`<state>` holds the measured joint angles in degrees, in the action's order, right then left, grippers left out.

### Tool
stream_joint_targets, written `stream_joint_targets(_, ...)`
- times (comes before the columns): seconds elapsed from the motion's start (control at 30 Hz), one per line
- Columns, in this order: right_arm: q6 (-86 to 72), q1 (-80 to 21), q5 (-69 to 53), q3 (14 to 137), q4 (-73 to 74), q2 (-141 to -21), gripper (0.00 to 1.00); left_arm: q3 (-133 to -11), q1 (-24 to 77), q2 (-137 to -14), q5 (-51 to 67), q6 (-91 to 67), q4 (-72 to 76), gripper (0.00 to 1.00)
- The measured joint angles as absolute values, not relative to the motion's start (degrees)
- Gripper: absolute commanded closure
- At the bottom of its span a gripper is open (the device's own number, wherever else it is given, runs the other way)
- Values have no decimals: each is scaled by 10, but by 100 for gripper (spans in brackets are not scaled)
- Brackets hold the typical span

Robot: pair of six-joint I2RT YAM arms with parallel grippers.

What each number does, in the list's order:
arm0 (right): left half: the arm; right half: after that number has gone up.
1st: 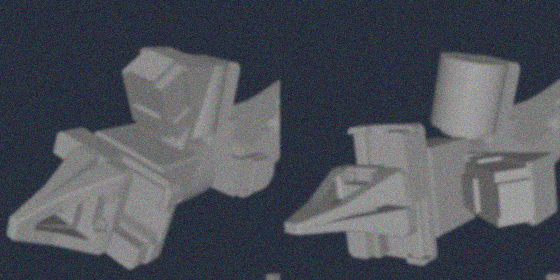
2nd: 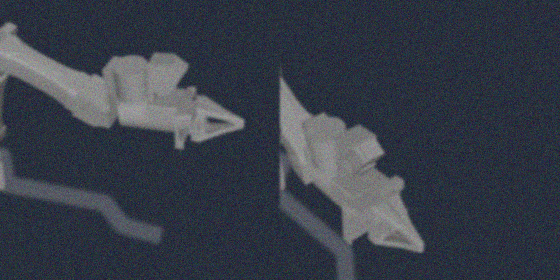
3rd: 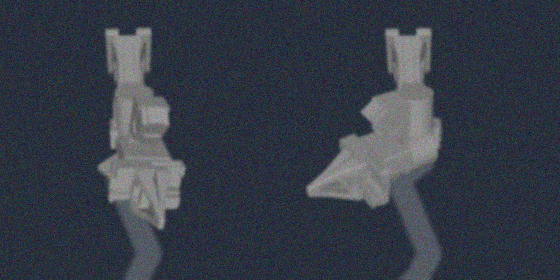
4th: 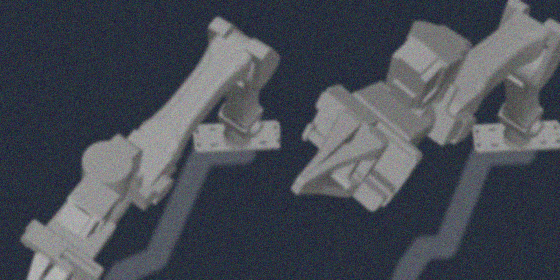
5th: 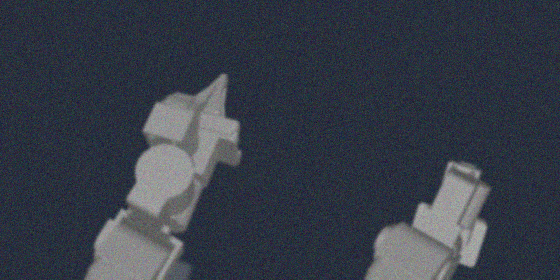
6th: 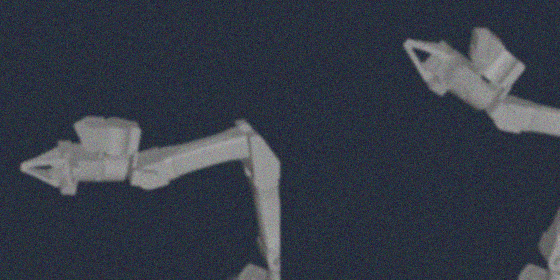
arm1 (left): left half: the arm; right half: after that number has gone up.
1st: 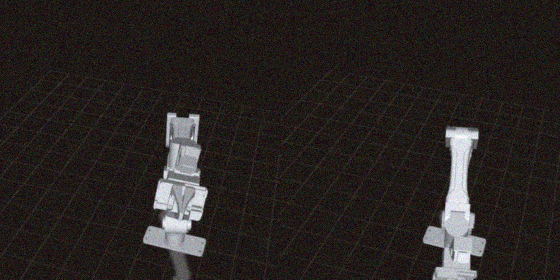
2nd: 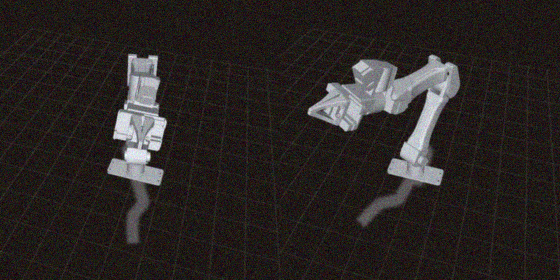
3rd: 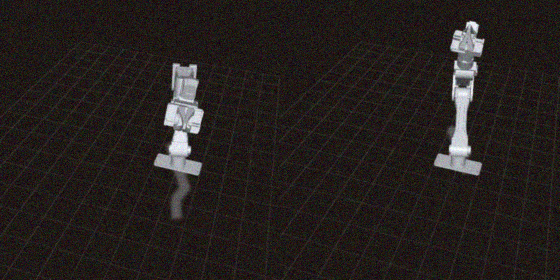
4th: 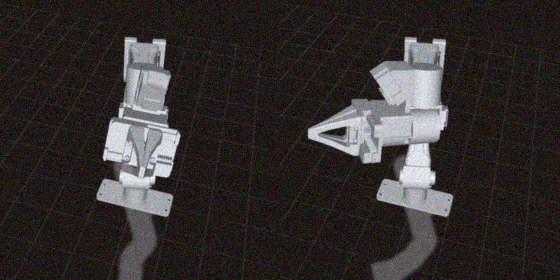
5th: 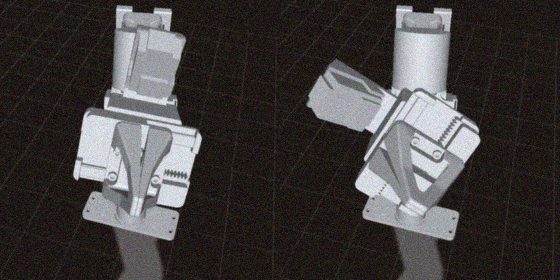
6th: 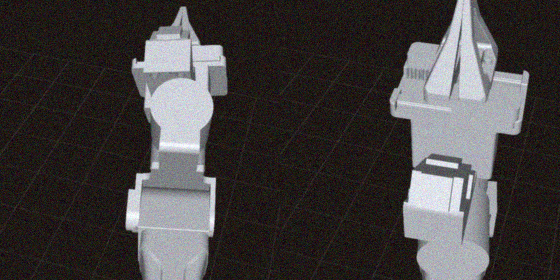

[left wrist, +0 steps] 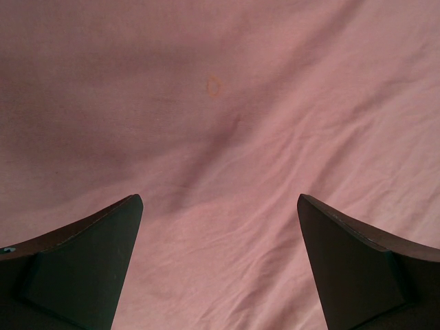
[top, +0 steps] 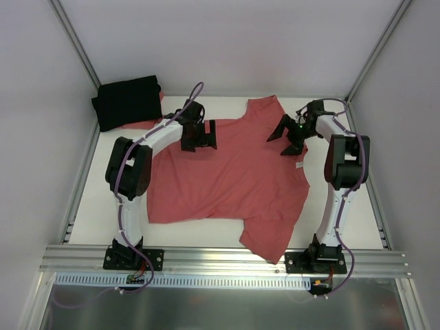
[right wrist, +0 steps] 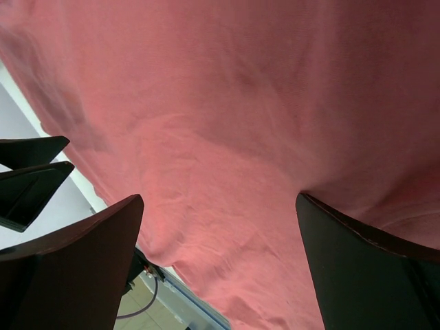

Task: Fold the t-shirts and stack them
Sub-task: Flatten out the tshirt

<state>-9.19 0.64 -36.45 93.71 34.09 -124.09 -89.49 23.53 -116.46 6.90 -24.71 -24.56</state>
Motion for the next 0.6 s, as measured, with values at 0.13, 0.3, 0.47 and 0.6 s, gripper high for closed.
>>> stream_joint_targets(0.13,-77,12,-344,938,359,-1243,0,-892,235,-1182,69,-254,-248,1)
stream_joint_targets(0.3,-66,22,-322,943,378,-1243,1,-889,233,-1187,70,-265,-258,1)
stream_joint_targets(0.47,-58,24,-298,959,397,-1249,0,-881,224,-1188,75,-271,-261,1)
stream_joint_targets(0.6,-57,25,-291,964,405,-1251,1,-881,216,-1189,86,-275,-262,1)
